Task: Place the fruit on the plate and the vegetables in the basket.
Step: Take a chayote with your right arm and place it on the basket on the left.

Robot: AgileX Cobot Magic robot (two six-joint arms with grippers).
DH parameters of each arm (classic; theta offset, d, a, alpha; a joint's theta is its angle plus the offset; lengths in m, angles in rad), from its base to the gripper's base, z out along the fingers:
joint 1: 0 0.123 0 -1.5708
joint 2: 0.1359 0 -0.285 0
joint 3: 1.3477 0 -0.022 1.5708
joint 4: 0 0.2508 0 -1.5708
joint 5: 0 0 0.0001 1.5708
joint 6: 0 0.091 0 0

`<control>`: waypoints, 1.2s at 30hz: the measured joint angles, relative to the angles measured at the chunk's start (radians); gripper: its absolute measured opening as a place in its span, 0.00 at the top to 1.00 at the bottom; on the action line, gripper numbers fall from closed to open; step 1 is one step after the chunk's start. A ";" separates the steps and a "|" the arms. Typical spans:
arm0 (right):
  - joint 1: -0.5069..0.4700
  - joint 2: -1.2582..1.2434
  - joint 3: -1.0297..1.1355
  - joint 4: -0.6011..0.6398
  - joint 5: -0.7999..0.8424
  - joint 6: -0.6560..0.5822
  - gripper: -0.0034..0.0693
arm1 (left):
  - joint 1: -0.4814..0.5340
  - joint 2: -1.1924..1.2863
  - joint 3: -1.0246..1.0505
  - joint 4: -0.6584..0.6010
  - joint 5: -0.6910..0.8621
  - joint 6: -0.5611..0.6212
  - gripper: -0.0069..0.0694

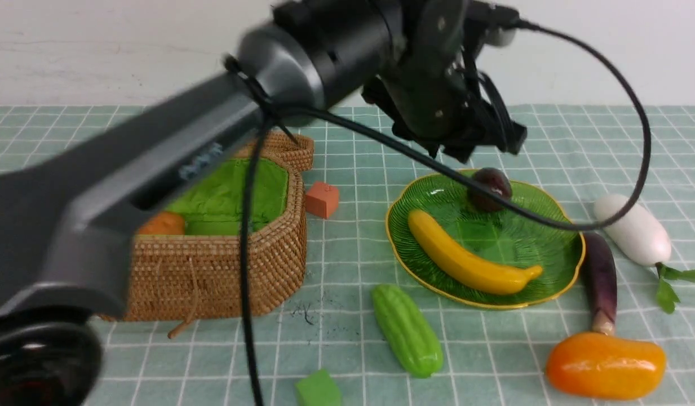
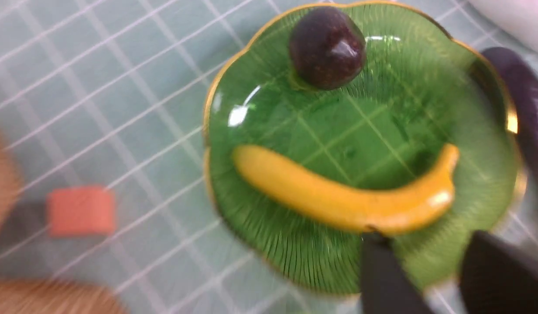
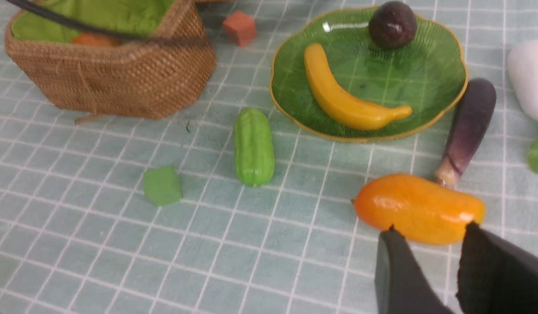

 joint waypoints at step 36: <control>0.279 1.320 -0.448 0.032 -0.192 -0.075 0.27 | 0.000 -1.761 1.606 -0.077 -0.387 -0.135 0.93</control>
